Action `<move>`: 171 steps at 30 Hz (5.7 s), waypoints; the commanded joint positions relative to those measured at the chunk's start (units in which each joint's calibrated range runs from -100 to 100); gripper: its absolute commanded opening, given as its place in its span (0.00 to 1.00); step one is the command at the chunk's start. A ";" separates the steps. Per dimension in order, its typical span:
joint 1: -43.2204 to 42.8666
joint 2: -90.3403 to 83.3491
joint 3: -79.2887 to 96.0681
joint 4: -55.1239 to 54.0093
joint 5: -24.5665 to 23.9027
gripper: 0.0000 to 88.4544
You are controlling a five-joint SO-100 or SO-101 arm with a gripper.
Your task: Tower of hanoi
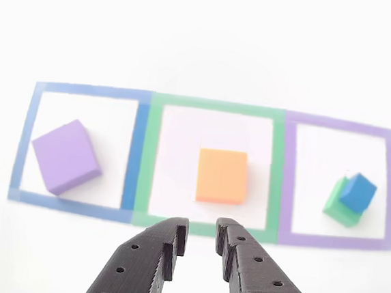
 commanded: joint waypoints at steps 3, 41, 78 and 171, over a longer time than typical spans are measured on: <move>-2.89 -1.29 -3.72 0.34 0.59 0.00; 12.64 13.89 60.46 -88.16 0.59 0.50; 11.21 50.15 55.82 -122.01 0.59 0.46; 2.19 22.69 47.00 -83.30 0.59 0.11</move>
